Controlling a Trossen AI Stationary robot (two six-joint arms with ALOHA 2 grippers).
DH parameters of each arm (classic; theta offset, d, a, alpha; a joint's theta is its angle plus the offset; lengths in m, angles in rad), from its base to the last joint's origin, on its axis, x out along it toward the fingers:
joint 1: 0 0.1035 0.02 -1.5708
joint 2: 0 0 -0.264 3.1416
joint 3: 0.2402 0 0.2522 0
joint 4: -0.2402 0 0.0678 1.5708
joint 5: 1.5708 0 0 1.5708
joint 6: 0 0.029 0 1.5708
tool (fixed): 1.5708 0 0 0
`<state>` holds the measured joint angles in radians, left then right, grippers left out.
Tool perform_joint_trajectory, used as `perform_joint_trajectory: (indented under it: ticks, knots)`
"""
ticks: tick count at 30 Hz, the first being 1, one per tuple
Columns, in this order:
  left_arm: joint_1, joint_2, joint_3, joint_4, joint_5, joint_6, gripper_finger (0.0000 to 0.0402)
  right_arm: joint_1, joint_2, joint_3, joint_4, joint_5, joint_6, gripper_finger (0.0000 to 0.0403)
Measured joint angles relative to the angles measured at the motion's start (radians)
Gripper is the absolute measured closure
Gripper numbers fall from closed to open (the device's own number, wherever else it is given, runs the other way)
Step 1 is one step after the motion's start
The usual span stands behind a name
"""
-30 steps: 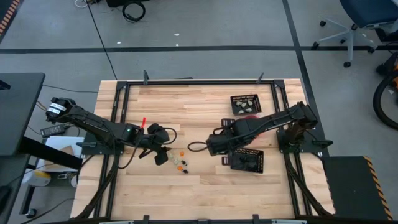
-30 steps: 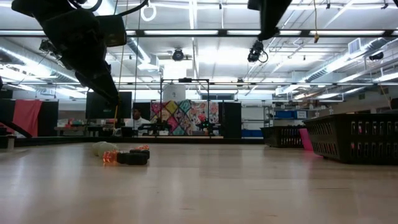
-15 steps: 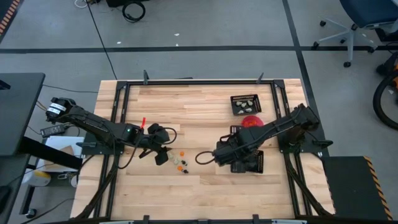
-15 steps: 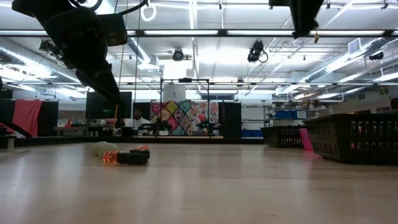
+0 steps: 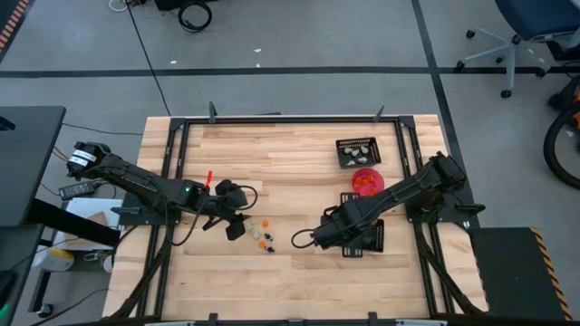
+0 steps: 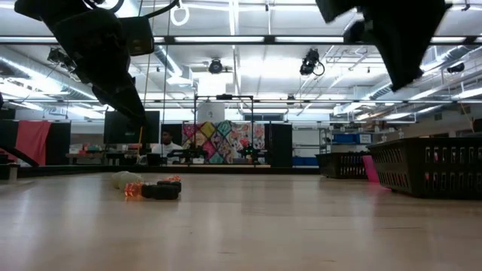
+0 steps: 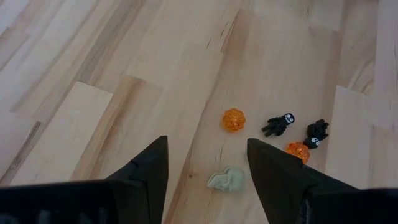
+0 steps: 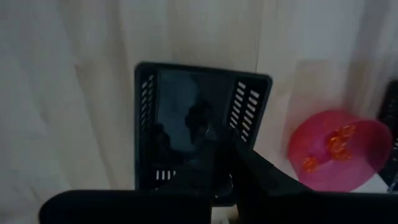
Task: Sort Halloween decoration
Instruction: Put the black skeleton toy into the bottom black bin
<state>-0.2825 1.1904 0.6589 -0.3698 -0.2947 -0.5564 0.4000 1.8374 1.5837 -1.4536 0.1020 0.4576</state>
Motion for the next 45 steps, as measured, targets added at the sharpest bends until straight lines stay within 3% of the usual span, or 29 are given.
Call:
perform_joint_trajectory:
  ticks: [11, 29, 45]
  knots:
    - [0.0, 0.0, 0.0, 0.0, 0.0, 0.0, 0.0209, -0.025, -0.056, -0.248, 0.228, -0.044, 0.028, 0.0359]
    - [0.0, 0.0, 0.0, 0.003, 0.0, 0.0, 0.0209, -0.039, -0.073, -0.542, 0.563, -0.07, 0.115, 0.0355]
    - [0.0, 0.0, 0.0, 0.007, 0.0, 0.001, 0.0209, -0.045, -0.07, -0.571, 0.596, -0.066, 0.145, 0.026]
